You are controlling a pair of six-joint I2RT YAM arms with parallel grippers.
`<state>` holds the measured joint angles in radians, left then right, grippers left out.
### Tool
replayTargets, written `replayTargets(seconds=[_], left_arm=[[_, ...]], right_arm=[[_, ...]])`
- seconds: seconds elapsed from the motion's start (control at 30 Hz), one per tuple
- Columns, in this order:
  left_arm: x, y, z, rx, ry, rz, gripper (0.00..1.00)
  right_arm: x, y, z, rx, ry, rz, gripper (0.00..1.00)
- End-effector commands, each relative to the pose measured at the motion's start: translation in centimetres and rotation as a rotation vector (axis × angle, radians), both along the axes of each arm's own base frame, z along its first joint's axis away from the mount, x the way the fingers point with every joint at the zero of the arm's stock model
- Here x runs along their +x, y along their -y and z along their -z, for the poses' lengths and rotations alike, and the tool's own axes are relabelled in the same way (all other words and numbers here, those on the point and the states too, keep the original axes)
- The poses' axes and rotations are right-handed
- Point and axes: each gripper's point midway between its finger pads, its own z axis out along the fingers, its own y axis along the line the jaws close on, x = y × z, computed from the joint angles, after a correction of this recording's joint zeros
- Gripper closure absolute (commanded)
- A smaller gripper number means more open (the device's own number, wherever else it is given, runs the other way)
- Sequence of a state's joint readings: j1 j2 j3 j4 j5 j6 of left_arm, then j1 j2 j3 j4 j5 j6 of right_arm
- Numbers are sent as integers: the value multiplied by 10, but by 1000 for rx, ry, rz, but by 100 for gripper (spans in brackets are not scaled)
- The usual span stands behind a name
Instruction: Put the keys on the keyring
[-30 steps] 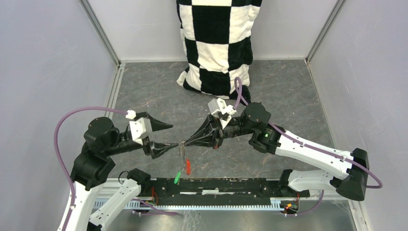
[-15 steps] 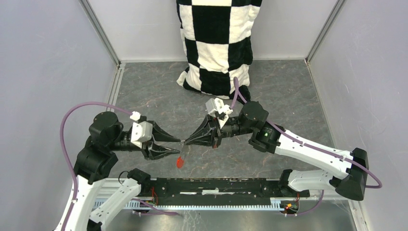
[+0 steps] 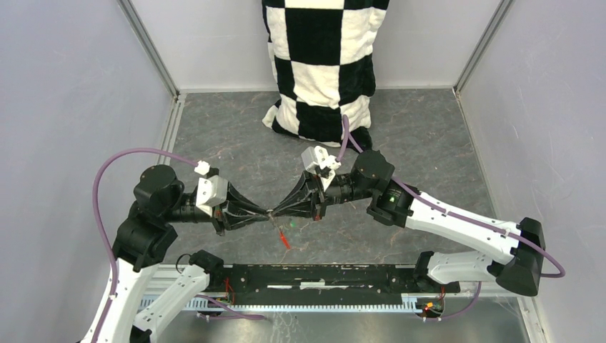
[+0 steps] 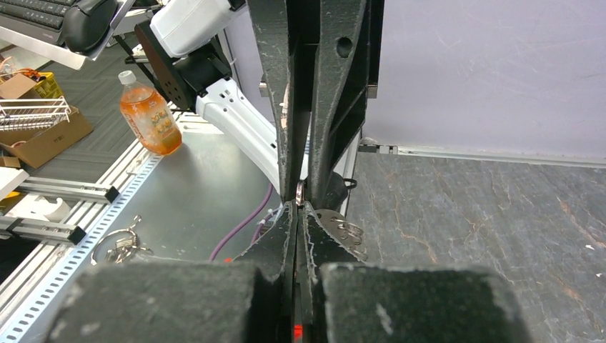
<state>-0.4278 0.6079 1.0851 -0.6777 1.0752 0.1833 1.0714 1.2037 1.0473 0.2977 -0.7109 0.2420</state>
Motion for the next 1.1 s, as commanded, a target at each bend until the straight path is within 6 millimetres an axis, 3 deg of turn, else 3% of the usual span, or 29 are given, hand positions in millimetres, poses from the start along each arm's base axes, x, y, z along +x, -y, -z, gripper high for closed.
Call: replayTargets(seconds=[0.0,0.17,0.23,0.57,0.7,1.07], left_arm=[[-1,1,-3,-15,-15,-5,82],[-1,0,0,-14,-14,-6,95],[-1,-1,3,-9,-13,-12,96],[1,-1,7,2,-30,-22,86],[2,0,7,-2,-33,-23,73],[6,1,-1,-28,-18,-43,76]], right_arm=[[-2,1,-34,98,35,-12,99],[-3,-1,-34,99,26,-19,99],[-2,-1,-34,98,24,-16,99],[-2,-2,-33,101,15,-18,99],[-2,-2,-32,104,12,-19,99],[-3,-4,-30,99,4,-28,99]])
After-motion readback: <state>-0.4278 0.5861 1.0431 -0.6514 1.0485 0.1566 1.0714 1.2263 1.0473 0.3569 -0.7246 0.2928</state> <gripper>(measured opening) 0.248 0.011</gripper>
